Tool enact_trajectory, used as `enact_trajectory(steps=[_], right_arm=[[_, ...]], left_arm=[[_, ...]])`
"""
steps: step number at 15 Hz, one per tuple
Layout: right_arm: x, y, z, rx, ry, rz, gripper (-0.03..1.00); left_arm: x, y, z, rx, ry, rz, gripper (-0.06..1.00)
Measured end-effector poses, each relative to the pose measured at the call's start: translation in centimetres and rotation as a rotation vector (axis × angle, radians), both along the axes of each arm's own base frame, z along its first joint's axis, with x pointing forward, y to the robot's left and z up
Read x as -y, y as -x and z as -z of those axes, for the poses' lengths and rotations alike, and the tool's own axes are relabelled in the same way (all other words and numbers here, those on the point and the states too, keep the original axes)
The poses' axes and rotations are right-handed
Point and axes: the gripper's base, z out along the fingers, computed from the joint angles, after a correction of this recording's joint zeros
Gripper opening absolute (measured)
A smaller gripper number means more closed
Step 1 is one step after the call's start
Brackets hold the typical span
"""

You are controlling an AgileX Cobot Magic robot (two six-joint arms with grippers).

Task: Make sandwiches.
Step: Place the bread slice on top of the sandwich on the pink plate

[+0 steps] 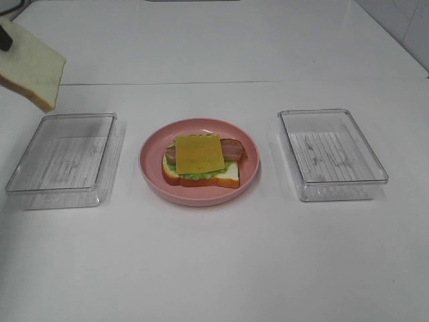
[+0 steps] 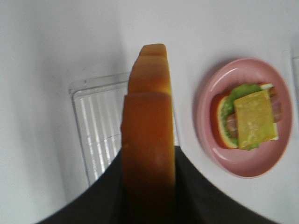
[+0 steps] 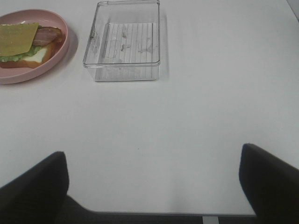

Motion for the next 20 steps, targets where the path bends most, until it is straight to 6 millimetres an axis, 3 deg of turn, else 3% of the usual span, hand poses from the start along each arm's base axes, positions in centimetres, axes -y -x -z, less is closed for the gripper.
enact_trajectory(steps=[1, 3, 5, 8, 9, 10, 15, 20], right_arm=[[0.0, 0.0, 0.0, 0.000, 0.000, 0.000, 0.95], [0.0, 0.0, 0.0, 0.000, 0.000, 0.000, 0.95], [0.0, 0.0, 0.0, 0.000, 0.000, 0.000, 0.95], [0.0, 0.0, 0.0, 0.000, 0.000, 0.000, 0.95], [0.0, 0.0, 0.0, 0.000, 0.000, 0.000, 0.95], [0.0, 0.0, 0.0, 0.000, 0.000, 0.000, 0.95], [0.0, 0.0, 0.0, 0.000, 0.000, 0.000, 0.95], [0.0, 0.0, 0.0, 0.000, 0.000, 0.000, 0.95]], left_arm=[[2.0, 0.5, -2.1, 0.056, 0.099, 0.026, 0.20], [4.2, 0.4, -2.3, 0.060, 0.168, 0.065, 0.20], [8.1, 0.0, -1.5, 0.032, 0.235, 0.144, 0.20], [14.2, -0.5, 1.3, -0.054, 0.337, 0.261, 0.20], [15.2, -0.6, 2.0, -0.076, 0.355, 0.276, 0.20], [17.9, -1.0, 4.8, -0.145, 0.409, 0.316, 0.20], [21.5, -2.1, 8.9, -0.176, 0.438, 0.247, 0.20], [22.3, -2.9, 13.3, -0.275, 0.434, 0.164, 0.20]])
